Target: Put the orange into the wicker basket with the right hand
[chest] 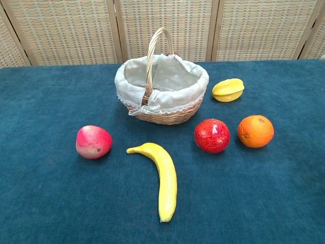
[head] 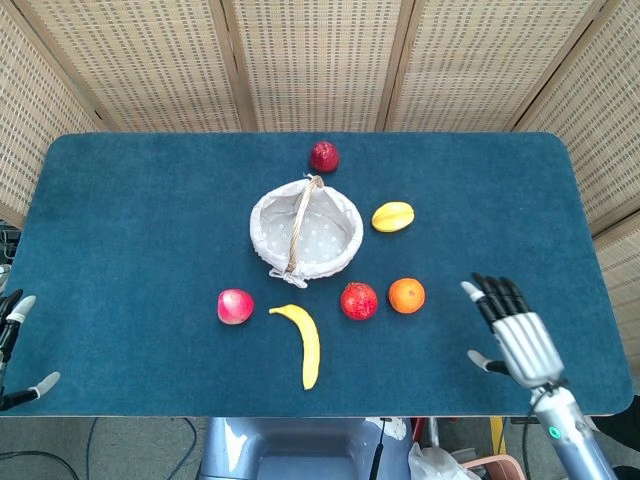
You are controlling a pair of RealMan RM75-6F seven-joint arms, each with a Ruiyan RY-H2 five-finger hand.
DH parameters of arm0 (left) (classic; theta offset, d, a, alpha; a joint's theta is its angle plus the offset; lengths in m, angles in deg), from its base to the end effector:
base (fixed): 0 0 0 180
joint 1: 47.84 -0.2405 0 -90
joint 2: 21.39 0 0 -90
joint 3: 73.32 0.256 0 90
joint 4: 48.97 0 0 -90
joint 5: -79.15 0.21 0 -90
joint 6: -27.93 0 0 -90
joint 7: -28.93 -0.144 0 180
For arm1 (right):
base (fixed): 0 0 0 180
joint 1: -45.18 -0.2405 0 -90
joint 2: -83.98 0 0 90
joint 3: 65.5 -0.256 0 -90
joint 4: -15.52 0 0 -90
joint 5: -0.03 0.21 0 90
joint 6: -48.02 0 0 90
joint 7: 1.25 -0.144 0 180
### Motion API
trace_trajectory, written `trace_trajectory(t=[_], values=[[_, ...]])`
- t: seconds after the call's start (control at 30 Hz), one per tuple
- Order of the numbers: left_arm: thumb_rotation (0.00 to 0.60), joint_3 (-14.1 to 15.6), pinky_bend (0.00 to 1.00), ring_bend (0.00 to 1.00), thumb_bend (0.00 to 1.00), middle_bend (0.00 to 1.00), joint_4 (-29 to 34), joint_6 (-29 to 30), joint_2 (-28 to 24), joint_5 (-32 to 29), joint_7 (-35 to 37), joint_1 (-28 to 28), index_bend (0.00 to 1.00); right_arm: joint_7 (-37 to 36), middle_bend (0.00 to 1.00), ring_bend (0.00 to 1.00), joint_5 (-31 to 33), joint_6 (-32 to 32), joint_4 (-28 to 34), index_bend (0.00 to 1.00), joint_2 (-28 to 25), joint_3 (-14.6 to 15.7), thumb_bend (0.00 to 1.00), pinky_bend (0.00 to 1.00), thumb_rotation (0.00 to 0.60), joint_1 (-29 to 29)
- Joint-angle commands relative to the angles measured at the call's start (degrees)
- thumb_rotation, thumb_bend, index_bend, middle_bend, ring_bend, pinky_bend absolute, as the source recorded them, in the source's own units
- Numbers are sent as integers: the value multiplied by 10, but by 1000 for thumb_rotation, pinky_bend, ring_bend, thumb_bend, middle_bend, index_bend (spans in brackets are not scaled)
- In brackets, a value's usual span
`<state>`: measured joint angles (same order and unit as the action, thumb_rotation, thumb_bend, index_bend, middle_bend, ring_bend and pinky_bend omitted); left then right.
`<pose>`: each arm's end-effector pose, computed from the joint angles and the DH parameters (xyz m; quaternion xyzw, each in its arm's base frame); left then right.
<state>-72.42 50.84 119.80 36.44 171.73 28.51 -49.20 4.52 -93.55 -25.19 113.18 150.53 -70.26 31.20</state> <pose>-0.2933 0.1337 0.1826 -0.5930 -0.3853 -0.3981 0.5843 -0.2435 -0.2231 0.1092 0.6988 -0.3494 0.4110 0.4698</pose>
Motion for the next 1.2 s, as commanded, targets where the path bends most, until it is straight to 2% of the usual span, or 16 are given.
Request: trace_trajectory(t=[0.03, 0.2, 0.5, 0.63, 0.73, 0.83, 0.9, 1.0, 1.07, 1.2], values=[[600, -6, 0, 0, 0, 0, 2, -14, 6, -17, -11, 7, 0, -1, 0, 0, 46, 135, -24, 0, 17, -20, 0, 0, 600, -95], [600, -12, 0, 0, 0, 0, 4, -31, 16, -34, -32, 15, 0, 37, 0, 0, 97, 209, -78, 0, 76, -32, 0, 0, 600, -147], [600, -18, 0, 0, 0, 0, 3, -43, 19, -53, -38, 21, 0, 71, 0, 0, 172, 256, -158, 3, 145, -52, 0, 3, 600, -195], [600, -19, 0, 0, 0, 0, 4, -50, 17, -58, -33, 24, 0, 81, 16, 0, 199, 280, -184, 43, 163, -53, 0, 19, 600, -214], [600, -20, 0, 0, 0, 0, 4, -53, 15, -61, -28, 25, 0, 95, 127, 36, 209, 281, -211, 149, 183, -53, 17, 149, 600, -224], [600, -20, 0, 0, 0, 0, 5, -53, 14, -61, -28, 25, 0, 90, 341, 267, 206, 256, -246, 330, 213, -57, 94, 456, 600, -227], [600, -20, 0, 0, 0, 0, 5, -54, 14, -63, -28, 26, 0, 78, 480, 409, 198, 240, -260, 462, 223, -57, 224, 643, 600, -226], [600, -20, 0, 0, 0, 0, 5, -58, 14, -65, -27, 28, 0, 53, 564, 488, 179, 214, -267, 552, 222, -57, 376, 742, 600, -224], [600, -20, 0, 0, 0, 0, 5, -60, 14, -67, -28, 29, 0, 40, 569, 496, 171, 203, -256, 559, 211, -57, 414, 750, 600, -221], [600, -20, 0, 0, 0, 0, 6, -65, 13, -70, -29, 32, 0, -17, 571, 498, 139, 157, -184, 559, 149, -71, 434, 751, 600, -210]])
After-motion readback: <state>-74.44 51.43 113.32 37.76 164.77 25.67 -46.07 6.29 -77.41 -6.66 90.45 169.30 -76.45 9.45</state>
